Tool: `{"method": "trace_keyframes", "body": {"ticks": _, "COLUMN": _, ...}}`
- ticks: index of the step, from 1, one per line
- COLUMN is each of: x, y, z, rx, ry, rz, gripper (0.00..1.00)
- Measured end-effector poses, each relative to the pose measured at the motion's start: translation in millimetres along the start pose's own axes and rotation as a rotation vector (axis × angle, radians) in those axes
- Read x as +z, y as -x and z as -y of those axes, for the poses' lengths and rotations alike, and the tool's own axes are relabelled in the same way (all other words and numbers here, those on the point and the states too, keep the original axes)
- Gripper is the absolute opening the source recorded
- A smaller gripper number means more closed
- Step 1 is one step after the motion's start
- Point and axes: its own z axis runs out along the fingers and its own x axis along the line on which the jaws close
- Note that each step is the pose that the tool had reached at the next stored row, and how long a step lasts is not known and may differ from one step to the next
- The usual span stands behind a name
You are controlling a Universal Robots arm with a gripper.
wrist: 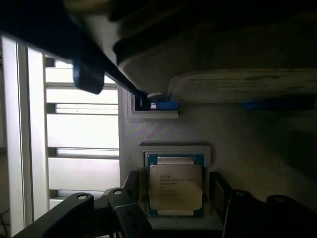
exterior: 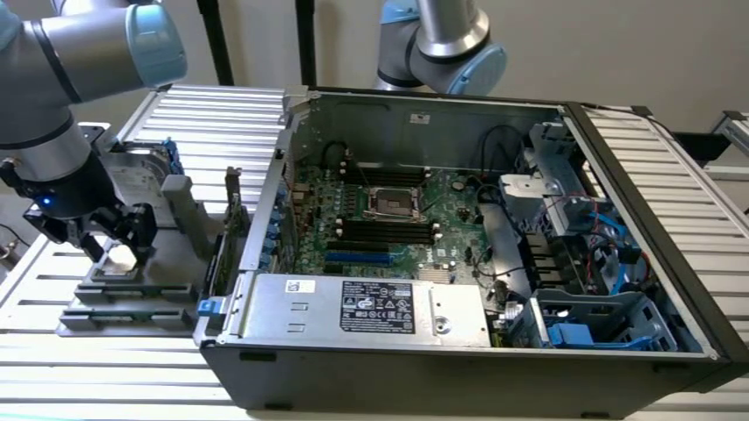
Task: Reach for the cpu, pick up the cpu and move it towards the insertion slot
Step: 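Pick up the cpu and move it towards the insertion slot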
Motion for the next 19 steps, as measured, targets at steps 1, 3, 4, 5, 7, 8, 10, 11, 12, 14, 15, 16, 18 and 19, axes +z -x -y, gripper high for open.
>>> {"method": "trace_keyframes", "body": {"ticks": 1, "x": 0.1, "y": 0.0, "z": -0.2, "rx": 0.000, "ry": -0.0018, "rz": -0.0001, "gripper": 0.67}}
{"method": "trace_keyframes", "body": {"ticks": 3, "x": 0.2, "y": 0.0, "z": -0.4, "rx": 0.000, "ry": -0.0070, "rz": -0.0007, "gripper": 0.67}}
{"method": "trace_keyframes", "body": {"ticks": 4, "x": 0.2, "y": 0.0, "z": -0.5, "rx": 0.000, "ry": -0.0095, "rz": -0.0009, "gripper": 0.67}}
{"method": "trace_keyframes", "body": {"ticks": 5, "x": 0.2, "y": 0.0, "z": -0.5, "rx": 0.000, "ry": -0.0115, "rz": -0.0010, "gripper": 0.67}}
{"method": "trace_keyframes", "body": {"ticks": 7, "x": 0.3, "y": 0.0, "z": -0.8, "rx": 0.000, "ry": -0.0139, "rz": -0.0010, "gripper": 0.67}}
{"method": "trace_keyframes", "body": {"ticks": 8, "x": 0.4, "y": 0.0, "z": -1.0, "rx": 0.000, "ry": -0.0147, "rz": -0.0010, "gripper": 0.67}}
{"method": "trace_keyframes", "body": {"ticks": 10, "x": 0.6, "y": 0.0, "z": -1.6, "rx": 0.000, "ry": -0.0164, "rz": -0.0011, "gripper": 0.67}}
{"method": "trace_keyframes", "body": {"ticks": 11, "x": 0.7, "y": 0.0, "z": -1.8, "rx": 0.000, "ry": -0.0175, "rz": -0.0011, "gripper": 0.67}}
{"method": "trace_keyframes", "body": {"ticks": 12, "x": 0.8, "y": 0.1, "z": -1.9, "rx": -0.001, "ry": -0.0184, "rz": -0.0010, "gripper": 0.67}}
{"method": "trace_keyframes", "body": {"ticks": 14, "x": 0.9, "y": 0.0, "z": -2.1, "rx": -0.001, "ry": -0.0200, "rz": -0.0012, "gripper": 0.67}}
{"method": "trace_keyframes", "body": {"ticks": 15, "x": 0.9, "y": 0.0, "z": -2.2, "rx": -0.001, "ry": -0.0209, "rz": -0.0012, "gripper": 0.67}}
{"method": "trace_keyframes", "body": {"ticks": 16, "x": 0.9, "y": 0.0, "z": -2.3, "rx": -0.001, "ry": -0.0218, "rz": -0.0011, "gripper": 0.67}}
{"method": "trace_keyframes", "body": {"ticks": 18, "x": 0.9, "y": 0.0, "z": -2.5, "rx": -0.001, "ry": -0.0233, "rz": -0.0012, "gripper": 0.65}}
{"method": "trace_keyframes", "body": {"ticks": 19, "x": 1.0, "y": 0.0, "z": -2.7, "rx": -0.001, "ry": -0.0238, "rz": -0.0011, "gripper": 0.65}}
